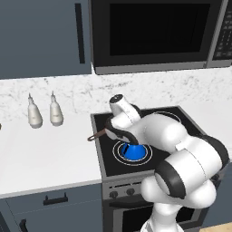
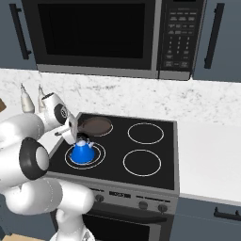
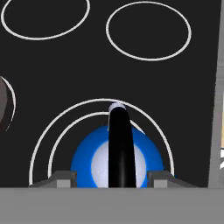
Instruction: Pick the kettle from the counter and place it on a stove burner. Then turn the burner on.
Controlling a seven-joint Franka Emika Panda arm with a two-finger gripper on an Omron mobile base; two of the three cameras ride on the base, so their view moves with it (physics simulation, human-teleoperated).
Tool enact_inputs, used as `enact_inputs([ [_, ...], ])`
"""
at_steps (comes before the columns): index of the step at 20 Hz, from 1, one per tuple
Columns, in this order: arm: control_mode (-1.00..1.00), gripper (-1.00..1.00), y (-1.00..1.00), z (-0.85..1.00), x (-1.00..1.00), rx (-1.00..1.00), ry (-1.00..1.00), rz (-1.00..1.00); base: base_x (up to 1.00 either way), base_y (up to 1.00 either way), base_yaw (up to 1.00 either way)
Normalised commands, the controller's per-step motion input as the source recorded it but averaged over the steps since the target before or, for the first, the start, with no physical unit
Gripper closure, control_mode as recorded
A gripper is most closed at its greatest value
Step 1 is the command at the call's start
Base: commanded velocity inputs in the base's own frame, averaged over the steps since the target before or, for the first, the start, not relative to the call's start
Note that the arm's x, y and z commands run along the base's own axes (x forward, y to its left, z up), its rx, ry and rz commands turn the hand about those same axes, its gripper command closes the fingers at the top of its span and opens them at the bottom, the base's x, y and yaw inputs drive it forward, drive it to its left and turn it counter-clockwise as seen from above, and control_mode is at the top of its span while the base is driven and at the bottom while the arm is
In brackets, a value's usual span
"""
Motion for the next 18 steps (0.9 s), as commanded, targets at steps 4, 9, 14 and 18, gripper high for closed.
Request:
enact_inputs([
  [4,-1.00,-1.00,0.00,-0.09,0.00,-0.01,0.00,-0.09,0.00,0.00,0.00],
  [9,-1.00,-1.00,0.00,0.00,0.00,0.00,0.00,-0.06,0.00,0.00,0.00],
  [14,-1.00,-1.00,0.07,0.29,-0.06,0.00,-0.11,-0.02,0.00,0.00,0.00],
  [18,-1.00,-1.00,0.12,0.34,-0.12,0.00,-0.11,0.00,0.00,0.00,0.00],
])
